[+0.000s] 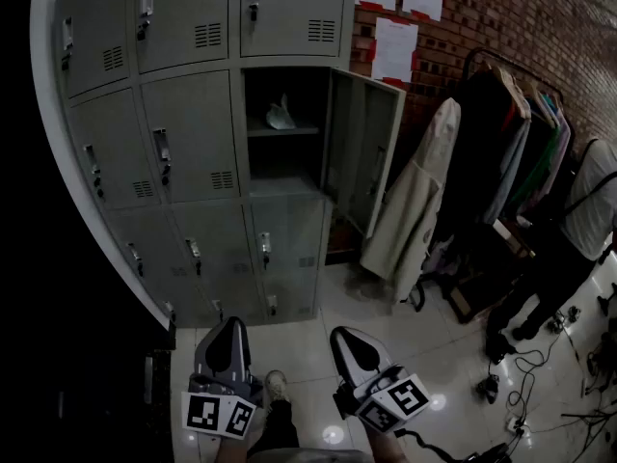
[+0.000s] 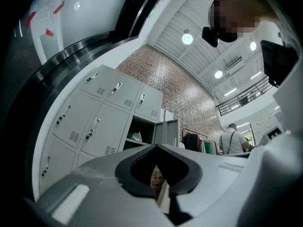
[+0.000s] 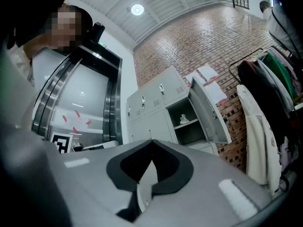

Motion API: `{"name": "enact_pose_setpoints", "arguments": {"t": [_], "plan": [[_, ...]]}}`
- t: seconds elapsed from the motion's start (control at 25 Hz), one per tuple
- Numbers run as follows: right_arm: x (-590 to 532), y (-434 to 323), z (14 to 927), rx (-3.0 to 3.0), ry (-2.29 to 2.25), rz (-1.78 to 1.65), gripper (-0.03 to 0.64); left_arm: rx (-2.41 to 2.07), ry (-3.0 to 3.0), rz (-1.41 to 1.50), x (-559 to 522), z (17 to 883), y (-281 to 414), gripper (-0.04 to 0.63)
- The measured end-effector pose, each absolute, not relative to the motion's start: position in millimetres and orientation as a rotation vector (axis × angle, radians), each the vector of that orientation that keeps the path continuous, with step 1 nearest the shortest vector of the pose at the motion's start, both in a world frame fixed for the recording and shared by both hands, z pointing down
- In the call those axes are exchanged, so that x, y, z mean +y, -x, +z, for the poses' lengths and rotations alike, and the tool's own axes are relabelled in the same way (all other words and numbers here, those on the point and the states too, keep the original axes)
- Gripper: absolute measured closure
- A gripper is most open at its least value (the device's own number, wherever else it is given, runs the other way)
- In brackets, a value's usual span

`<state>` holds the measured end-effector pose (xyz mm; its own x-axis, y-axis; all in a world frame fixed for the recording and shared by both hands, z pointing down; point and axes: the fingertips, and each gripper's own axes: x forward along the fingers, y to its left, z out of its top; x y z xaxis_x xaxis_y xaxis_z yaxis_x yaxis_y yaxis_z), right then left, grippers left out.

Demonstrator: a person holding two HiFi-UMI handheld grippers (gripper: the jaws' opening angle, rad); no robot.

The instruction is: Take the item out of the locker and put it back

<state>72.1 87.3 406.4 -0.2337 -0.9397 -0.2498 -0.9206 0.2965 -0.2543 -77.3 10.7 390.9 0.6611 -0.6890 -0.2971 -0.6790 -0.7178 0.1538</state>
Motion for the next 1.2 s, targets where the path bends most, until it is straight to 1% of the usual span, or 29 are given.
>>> {"name": "enact_pose_setpoints", "arguments": {"t": [0.16, 0.4, 0.6, 0.88, 1.04, 1.12, 1.16, 1.2], "plan": [[12, -82, 402, 2.22, 1.689, -0.103, 0.614, -1.133, -2.835, -0.488, -66, 387, 60, 0.591], [-120, -104, 370, 2.23, 1.7, -0.049, 0.614, -1.101, -2.868, -0.527, -194, 357, 32, 0.591], [-209, -112, 346, 2.249, 1.688, 0.0, 0.614, -1.084, -2.891, -0.549, -275, 343, 19, 0.591], [-271, -121, 343, 2.293, 1.669, -0.028, 0.614, -1.113, -2.854, -0.531, -324, 345, 9, 0.591], [-305, -139, 331, 2.35, 1.805, 0.119, 0.614, -1.149, -2.832, -0.494, -335, 353, 9, 0.591], [-337, -153, 311, 2.339, 1.853, 0.175, 0.589, -1.155, -2.822, -0.487, -339, 354, 7, 0.591], [-356, -162, 301, 2.326, 1.874, 0.173, 0.514, -1.151, -2.822, -0.484, -341, 354, 6, 0.591], [-376, -171, 292, 2.307, 1.896, 0.158, 0.418, -1.146, -2.826, -0.48, -341, 354, 3, 0.591]]}}
